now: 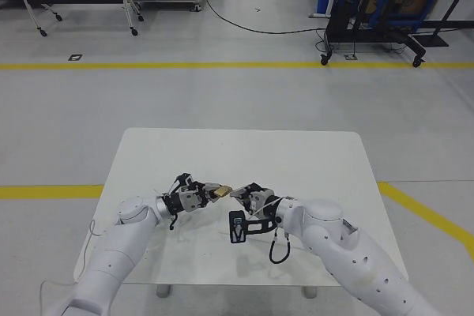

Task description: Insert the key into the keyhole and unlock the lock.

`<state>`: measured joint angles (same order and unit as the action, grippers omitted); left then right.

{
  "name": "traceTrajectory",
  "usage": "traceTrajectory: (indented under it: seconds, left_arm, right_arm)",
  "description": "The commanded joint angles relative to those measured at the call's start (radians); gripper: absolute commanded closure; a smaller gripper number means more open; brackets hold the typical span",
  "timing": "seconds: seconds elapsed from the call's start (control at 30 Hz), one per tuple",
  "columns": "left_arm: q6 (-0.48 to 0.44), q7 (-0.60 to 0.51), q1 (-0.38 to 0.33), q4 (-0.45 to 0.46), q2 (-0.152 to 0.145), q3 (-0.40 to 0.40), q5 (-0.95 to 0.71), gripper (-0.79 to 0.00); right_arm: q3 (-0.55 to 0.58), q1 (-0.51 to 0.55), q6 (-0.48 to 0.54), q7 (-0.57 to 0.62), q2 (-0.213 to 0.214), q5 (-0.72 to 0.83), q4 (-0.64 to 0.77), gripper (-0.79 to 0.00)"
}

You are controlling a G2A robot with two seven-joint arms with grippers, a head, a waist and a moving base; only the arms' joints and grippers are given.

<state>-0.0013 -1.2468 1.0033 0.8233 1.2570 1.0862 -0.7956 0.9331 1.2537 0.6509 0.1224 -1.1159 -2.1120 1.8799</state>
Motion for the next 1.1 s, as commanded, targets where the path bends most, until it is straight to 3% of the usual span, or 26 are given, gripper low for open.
traceTrajectory:
  seconds: [0.0, 1.07]
  left_arm:
    - [0.000, -0.003, 0.000, 0.001, 0.000, 0.000, 0.001, 0.000]
    - [0.008, -0.014, 0.002, 0.008, -0.001, 0.006, 0.017, 0.000]
  right_arm:
    - [-0.001, -0.003, 0.015, -0.009, 0.001, -0.004, -0.002, 0.000]
    - [0.009, -0.027, 0.080, -0.112, 0.012, -0.051, -0.016, 0.000]
